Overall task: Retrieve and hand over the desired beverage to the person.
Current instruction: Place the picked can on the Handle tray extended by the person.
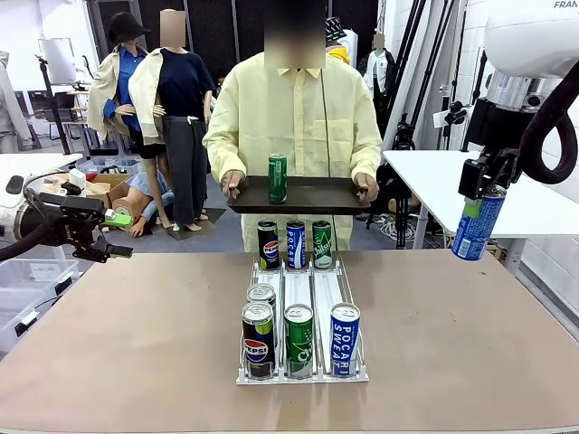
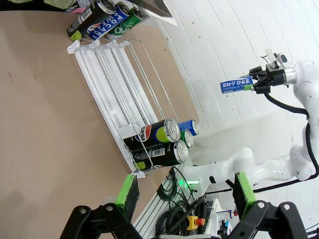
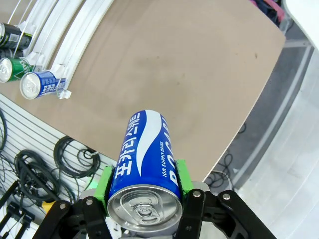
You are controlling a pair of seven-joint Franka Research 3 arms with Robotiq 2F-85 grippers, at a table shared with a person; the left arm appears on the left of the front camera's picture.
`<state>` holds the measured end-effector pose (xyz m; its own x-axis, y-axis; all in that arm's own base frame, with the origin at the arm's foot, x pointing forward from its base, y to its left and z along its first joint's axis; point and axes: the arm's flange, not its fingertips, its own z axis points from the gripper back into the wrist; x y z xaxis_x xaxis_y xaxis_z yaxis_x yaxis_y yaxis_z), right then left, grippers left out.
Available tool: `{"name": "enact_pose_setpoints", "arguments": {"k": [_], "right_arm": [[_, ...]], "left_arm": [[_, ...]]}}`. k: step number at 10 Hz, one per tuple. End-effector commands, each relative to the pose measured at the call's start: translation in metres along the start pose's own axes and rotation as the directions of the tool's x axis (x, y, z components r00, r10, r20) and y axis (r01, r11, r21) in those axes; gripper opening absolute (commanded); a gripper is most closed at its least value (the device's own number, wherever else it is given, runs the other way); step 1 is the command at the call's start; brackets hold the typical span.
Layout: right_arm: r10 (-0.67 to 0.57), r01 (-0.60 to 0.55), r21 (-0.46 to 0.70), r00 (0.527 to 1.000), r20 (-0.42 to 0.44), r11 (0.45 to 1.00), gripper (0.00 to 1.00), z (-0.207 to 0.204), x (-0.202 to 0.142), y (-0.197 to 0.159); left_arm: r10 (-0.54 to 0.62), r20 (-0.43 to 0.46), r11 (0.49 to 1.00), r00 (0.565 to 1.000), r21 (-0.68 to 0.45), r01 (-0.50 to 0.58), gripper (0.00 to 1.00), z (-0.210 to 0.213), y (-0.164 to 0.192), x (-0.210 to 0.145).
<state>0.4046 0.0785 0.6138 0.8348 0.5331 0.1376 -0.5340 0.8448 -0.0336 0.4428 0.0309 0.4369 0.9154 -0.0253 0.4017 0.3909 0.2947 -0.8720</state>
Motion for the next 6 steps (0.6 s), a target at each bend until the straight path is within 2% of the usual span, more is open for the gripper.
{"name": "enact_pose_setpoints", "arguments": {"k": [1,6], "right_arm": [[-0.016,0.016,-0.005,1.0,0.008,1.0,0.32,0.0037,0.003,0.0014],[-0.016,0.016,-0.005,1.0,0.008,1.0,0.32,0.0037,0.003,0.0014]], "left_arm": [[-0.005,0.004,1.0,1.0,-0.002,0.005,1.0,0.0021,-0.0017,-0.0001],[-0.005,0.004,1.0,1.0,-0.002,0.005,1.0,0.0021,-0.0017,-0.0001]]}}
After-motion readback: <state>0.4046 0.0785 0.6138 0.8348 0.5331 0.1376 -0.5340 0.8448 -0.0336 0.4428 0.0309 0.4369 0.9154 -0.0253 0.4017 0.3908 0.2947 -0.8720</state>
